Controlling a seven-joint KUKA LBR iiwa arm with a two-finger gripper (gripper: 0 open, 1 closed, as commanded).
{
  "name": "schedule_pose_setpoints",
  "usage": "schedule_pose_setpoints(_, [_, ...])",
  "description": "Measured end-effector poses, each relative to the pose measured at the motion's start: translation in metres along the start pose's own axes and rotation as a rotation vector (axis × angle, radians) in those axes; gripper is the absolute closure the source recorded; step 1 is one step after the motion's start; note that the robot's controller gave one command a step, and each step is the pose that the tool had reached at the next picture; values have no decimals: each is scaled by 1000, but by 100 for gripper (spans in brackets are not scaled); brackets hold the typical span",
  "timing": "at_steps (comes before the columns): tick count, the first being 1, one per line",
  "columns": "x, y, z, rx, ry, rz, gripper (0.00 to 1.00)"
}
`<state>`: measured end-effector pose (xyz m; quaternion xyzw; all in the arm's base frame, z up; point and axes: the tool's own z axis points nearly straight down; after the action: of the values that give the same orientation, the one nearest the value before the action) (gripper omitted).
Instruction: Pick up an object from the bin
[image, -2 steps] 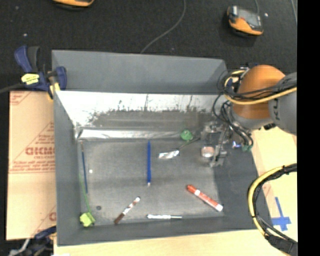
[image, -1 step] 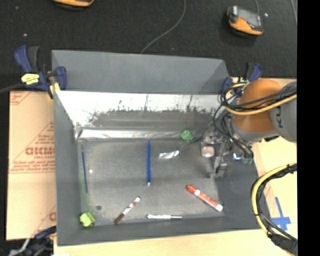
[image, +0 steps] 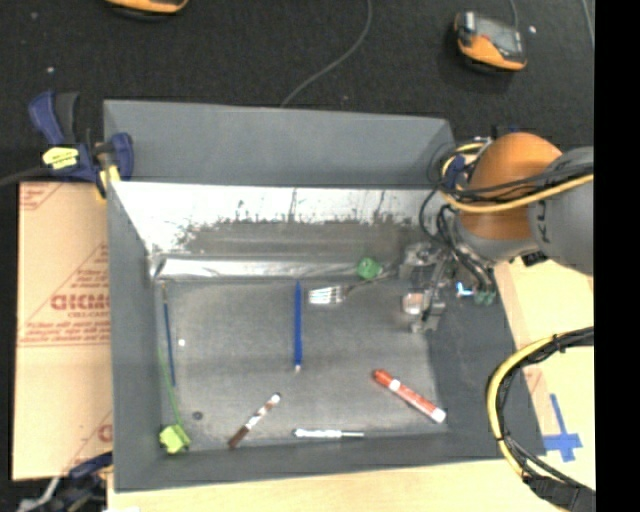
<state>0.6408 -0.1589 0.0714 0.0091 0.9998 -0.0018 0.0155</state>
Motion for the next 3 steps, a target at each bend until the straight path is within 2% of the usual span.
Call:
schedule_pose_setpoints(1, [-11,0,1,-1,5,10,0])
schedule_pose_setpoints(2, [3,-1,0,1,-1,-153,0])
schedule_pose_setpoints(3, [10,-1,0,-1,0,-80,0])
